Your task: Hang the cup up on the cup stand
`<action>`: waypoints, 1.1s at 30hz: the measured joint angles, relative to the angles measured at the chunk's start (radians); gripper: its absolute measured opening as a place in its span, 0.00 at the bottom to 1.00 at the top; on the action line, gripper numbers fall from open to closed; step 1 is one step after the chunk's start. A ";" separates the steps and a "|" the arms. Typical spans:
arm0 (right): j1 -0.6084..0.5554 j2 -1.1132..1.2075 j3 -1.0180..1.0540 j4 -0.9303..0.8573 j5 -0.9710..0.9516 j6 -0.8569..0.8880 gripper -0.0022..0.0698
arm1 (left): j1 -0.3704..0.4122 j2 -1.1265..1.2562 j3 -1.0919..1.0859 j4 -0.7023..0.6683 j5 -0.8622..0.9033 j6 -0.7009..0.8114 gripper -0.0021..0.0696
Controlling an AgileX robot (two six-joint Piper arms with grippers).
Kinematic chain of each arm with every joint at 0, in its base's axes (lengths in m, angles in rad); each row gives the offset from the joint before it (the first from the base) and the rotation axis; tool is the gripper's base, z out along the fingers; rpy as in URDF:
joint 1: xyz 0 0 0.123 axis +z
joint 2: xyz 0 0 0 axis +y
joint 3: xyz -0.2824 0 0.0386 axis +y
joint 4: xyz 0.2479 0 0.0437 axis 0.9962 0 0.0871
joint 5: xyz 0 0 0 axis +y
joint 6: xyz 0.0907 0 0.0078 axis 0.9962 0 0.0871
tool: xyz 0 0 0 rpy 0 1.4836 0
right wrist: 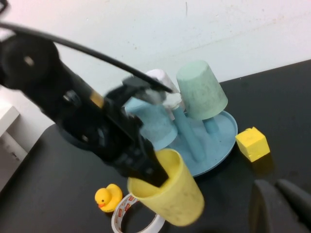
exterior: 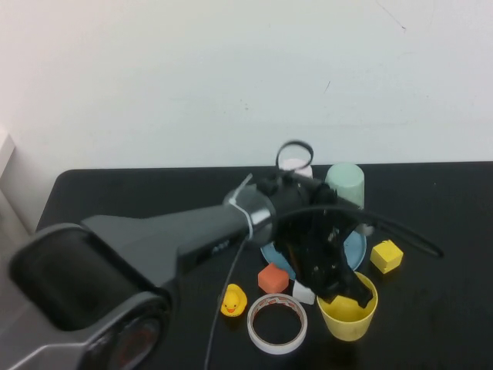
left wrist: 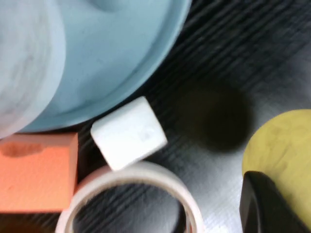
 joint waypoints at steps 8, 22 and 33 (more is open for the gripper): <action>0.000 0.000 0.000 0.023 0.004 -0.002 0.03 | -0.002 -0.220 0.073 0.094 0.068 0.117 0.04; 0.000 0.042 0.000 0.414 0.041 -0.080 0.03 | -0.048 -0.854 0.774 0.740 -0.583 -0.384 0.04; 0.016 0.518 -0.099 0.859 0.205 -0.374 0.24 | -0.048 -0.894 0.810 1.769 -0.647 -1.123 0.04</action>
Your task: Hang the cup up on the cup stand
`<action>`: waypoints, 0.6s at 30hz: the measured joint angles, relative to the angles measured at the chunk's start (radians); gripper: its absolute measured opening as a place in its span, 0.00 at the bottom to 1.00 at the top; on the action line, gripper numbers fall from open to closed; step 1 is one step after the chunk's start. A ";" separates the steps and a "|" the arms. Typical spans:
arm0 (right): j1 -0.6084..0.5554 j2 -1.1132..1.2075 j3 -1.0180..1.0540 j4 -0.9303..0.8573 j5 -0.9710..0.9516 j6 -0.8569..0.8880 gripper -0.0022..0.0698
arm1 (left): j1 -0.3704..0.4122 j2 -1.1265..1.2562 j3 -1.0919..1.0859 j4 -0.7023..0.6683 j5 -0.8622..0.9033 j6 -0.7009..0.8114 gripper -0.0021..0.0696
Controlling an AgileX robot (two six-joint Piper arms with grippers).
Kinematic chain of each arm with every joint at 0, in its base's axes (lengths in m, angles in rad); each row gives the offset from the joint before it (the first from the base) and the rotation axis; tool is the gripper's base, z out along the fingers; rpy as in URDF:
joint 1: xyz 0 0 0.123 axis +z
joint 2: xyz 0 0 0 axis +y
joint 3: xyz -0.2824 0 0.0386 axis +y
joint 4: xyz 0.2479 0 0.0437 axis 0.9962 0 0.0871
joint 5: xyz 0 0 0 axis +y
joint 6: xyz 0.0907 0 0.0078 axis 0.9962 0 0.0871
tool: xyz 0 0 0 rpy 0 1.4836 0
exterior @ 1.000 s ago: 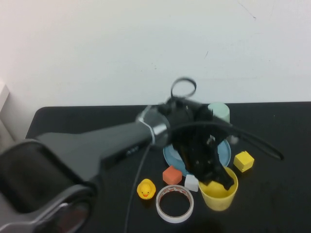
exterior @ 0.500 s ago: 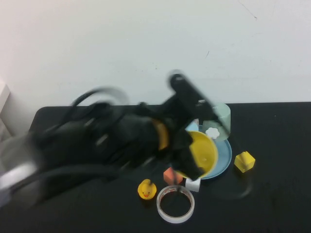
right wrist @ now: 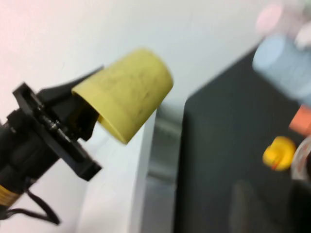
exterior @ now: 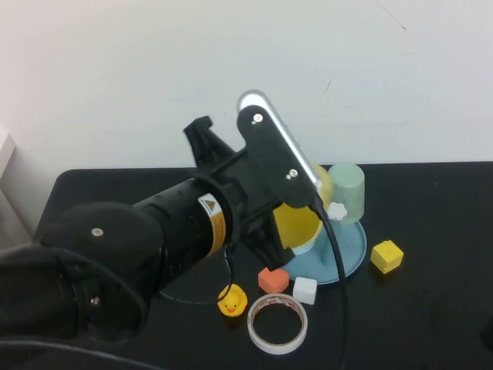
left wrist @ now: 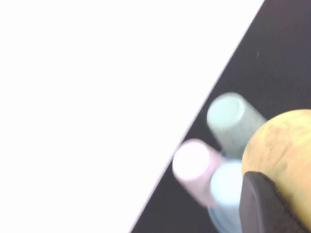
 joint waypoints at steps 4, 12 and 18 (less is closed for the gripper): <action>0.002 0.204 -0.081 0.006 0.104 0.060 0.58 | 0.000 0.000 0.000 0.127 -0.076 -0.076 0.04; 0.002 0.716 -0.339 0.006 0.371 0.226 0.88 | 0.000 0.000 0.000 0.157 -0.114 0.029 0.04; 0.061 0.996 -0.598 0.012 0.513 0.220 0.85 | 0.000 0.000 0.000 0.157 -0.103 0.067 0.04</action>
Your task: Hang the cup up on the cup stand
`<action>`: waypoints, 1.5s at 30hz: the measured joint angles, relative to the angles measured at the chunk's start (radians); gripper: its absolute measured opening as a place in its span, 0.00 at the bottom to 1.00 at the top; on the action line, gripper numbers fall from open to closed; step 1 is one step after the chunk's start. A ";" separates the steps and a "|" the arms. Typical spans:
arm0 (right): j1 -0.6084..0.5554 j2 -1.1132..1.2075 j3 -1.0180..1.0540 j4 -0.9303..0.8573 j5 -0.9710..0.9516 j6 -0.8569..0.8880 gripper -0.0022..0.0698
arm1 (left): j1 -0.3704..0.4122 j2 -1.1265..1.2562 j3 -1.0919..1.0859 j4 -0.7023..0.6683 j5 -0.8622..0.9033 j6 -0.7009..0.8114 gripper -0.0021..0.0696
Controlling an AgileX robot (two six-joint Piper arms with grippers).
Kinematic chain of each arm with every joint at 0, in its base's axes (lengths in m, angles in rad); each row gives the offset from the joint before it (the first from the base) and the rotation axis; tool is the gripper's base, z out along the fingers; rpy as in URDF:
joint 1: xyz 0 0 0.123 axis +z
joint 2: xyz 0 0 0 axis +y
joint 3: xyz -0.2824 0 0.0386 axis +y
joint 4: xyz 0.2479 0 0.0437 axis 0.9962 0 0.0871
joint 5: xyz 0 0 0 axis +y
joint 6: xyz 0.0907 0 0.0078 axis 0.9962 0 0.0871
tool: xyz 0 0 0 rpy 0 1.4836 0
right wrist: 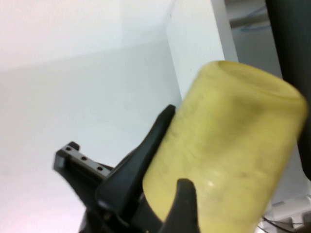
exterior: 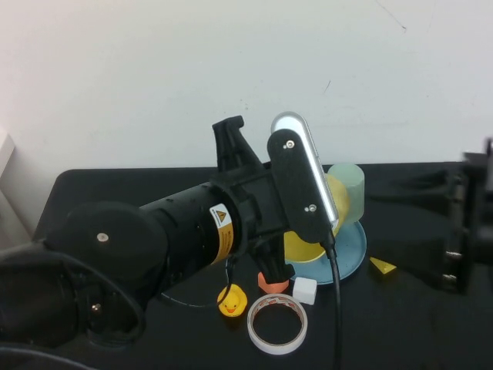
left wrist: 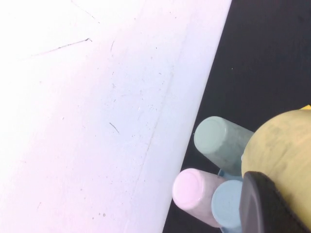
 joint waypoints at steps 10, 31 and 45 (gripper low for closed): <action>0.163 0.021 -0.099 0.003 -0.210 0.091 0.85 | 0.000 0.000 0.000 0.003 0.032 0.046 0.04; 0.268 0.041 -0.186 0.009 -0.423 0.250 0.85 | -0.002 0.000 0.000 0.003 0.038 0.048 0.04; 0.300 0.041 -0.188 0.012 -0.490 0.289 0.81 | -0.003 0.019 0.000 0.003 0.053 0.079 0.04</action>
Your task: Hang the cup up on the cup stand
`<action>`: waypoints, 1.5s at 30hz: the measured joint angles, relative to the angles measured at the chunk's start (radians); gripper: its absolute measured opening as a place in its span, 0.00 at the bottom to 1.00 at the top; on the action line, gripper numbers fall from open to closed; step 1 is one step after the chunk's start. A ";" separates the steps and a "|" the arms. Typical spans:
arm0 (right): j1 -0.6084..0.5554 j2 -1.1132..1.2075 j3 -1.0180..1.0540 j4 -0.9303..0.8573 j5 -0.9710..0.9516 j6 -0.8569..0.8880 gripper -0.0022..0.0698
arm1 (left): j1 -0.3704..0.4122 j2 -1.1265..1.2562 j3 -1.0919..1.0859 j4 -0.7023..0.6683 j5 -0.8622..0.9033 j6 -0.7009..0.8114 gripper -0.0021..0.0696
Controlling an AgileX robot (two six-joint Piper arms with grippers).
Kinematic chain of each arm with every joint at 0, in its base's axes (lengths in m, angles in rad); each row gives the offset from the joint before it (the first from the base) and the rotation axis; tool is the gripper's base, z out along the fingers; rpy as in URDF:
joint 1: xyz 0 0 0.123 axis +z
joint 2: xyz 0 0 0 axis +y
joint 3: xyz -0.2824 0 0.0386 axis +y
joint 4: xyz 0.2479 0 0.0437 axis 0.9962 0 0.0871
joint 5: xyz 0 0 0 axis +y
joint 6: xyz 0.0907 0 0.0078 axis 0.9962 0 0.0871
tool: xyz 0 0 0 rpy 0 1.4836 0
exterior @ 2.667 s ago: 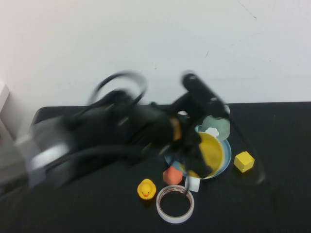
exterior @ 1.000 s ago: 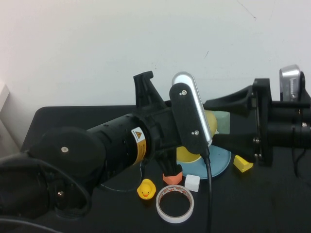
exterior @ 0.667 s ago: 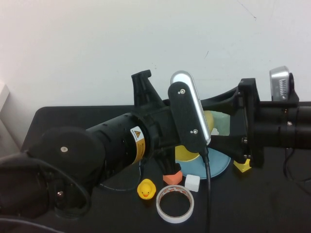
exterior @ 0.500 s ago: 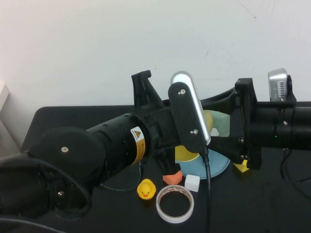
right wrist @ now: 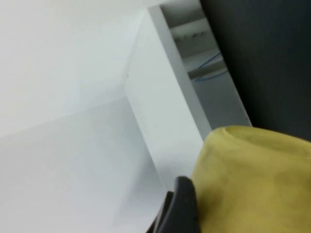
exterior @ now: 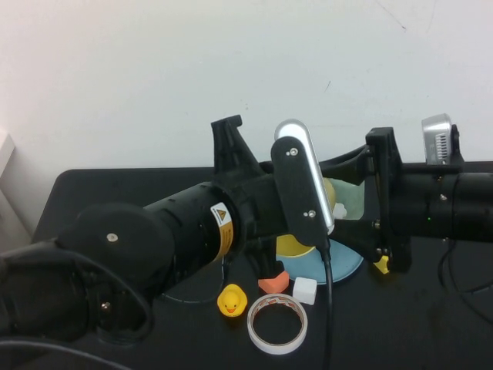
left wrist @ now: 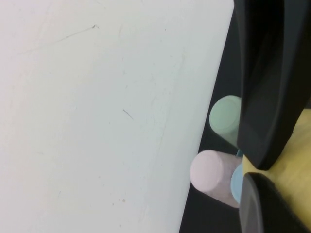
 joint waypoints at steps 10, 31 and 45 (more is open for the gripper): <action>0.013 0.026 -0.001 0.025 -0.005 0.014 0.80 | -0.021 0.012 0.001 -0.015 0.076 0.040 0.04; 0.013 0.042 -0.001 0.012 -0.022 -0.015 0.79 | -0.062 0.060 0.004 -0.019 0.117 0.043 0.04; 0.020 0.040 -0.001 0.009 0.026 -0.032 0.09 | -0.061 0.063 0.006 -0.021 0.156 -0.029 0.53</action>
